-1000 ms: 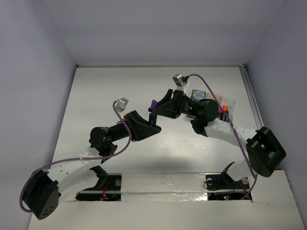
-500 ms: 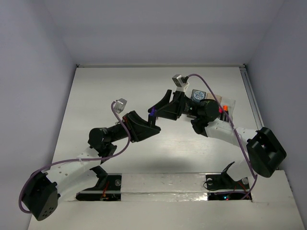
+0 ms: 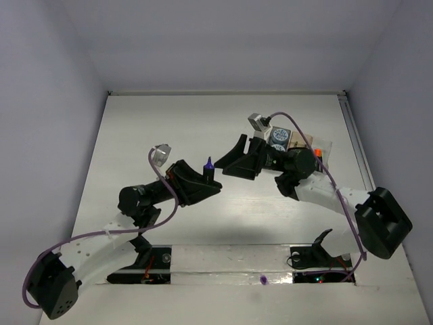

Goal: Sort the stationery into containers

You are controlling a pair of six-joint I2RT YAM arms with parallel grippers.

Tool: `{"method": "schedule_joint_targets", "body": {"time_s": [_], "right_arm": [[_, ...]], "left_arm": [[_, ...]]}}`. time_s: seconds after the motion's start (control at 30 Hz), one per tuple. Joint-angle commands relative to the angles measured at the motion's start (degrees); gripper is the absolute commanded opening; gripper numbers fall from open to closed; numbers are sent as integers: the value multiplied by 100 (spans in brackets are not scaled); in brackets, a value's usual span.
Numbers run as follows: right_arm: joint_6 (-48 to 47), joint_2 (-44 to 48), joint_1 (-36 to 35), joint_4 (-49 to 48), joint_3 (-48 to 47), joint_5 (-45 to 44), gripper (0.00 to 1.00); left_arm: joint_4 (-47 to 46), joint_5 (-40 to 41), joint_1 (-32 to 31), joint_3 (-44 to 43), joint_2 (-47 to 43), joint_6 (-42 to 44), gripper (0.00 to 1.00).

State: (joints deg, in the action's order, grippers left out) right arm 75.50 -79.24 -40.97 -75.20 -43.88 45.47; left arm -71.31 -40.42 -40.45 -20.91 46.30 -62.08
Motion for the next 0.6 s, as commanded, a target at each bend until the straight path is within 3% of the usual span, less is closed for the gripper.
{"method": "schedule_joint_targets", "body": {"time_s": [0.0,0.07,0.17,0.2,0.3,0.4,0.57], "right_arm": [[-833,479,-51,-823,423,76,64],[-1185,891,10,-174,799,-47,61],[-2370,1839,10,2099,1153,-903,49],[-2696,2095,10,3689,1162,-1248,34],[-3891,2834,10,6234,1023,-2751,2],[-4271,2889,10,7638,846,-3369,2],[-4325,2704,10,7801,969,-3720,2]], "left_arm": [[-2320,34,-7,42,-585,600,0],[-1845,148,-7,87,-762,907,0],[-1036,281,-7,209,-1105,1285,0],[-651,298,-7,227,-1245,1391,0],[54,333,-7,219,-1343,1733,0],[214,298,-7,262,-1256,1831,0],[-102,254,-7,456,-834,1805,0]]}}
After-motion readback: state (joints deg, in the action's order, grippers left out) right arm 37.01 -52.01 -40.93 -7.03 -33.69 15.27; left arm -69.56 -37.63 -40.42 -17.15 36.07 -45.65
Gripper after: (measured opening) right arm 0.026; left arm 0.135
